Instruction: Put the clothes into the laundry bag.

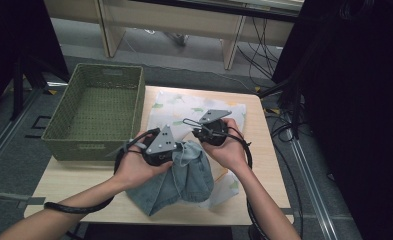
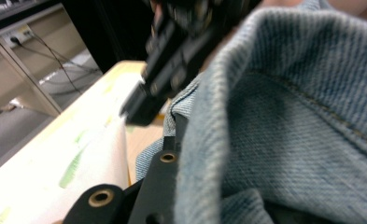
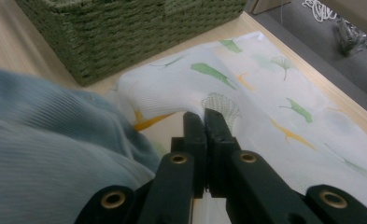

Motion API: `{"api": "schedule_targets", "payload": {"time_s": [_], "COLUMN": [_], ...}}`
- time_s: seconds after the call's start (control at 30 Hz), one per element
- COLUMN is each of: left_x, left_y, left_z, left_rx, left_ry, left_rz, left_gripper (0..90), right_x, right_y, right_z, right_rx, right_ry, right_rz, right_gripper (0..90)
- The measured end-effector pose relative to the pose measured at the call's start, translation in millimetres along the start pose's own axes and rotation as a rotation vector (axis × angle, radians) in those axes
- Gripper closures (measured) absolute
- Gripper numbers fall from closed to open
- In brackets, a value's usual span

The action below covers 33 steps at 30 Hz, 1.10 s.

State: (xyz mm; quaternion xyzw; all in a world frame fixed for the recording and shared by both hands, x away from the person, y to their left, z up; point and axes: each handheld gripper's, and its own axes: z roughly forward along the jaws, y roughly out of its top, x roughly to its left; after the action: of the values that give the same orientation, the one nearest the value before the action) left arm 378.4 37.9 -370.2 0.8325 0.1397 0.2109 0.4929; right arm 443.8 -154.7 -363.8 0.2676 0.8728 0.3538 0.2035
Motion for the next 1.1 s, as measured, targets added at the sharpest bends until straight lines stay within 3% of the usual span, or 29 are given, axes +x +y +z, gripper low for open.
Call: {"api": "schedule_targets", "payload": {"time_s": [0.03,0.4,0.63,0.83,1.0,1.1], "left_x": [1.2,13.2,17.3,15.5,22.8,23.2], "left_y": [-3.2,-41.2,-63.5,-78.5,-80.7,-78.2], "left_z": [7.1,52.3,72.7,89.2,92.1,84.7], "left_rx": [0.012,0.166,0.260,0.335,0.336,0.290], "left_ry": [0.009,0.075,0.116,0.119,0.112,0.107], "left_rz": [0.017,-0.006,0.034,0.080,0.016,-0.018], "left_gripper": [83.3,82.9,82.6,82.2,79.0,69.2], "right_x": [0.1,0.1,3.0,1.9,2.6,1.3], "right_y": [0.4,0.5,1.0,-1.1,-2.3,-3.4], "right_z": [-0.6,-3.5,-1.5,0.6,3.2,3.5], "right_rx": [-0.002,-0.005,0.002,0.015,0.022,0.024], "right_ry": [0.002,0.012,0.013,0.013,0.017,0.014], "right_rz": [-0.006,-0.003,-0.004,0.010,0.008,0.011], "right_gripper": [90.0,90.0,90.0,90.0,90.0,90.0]}}
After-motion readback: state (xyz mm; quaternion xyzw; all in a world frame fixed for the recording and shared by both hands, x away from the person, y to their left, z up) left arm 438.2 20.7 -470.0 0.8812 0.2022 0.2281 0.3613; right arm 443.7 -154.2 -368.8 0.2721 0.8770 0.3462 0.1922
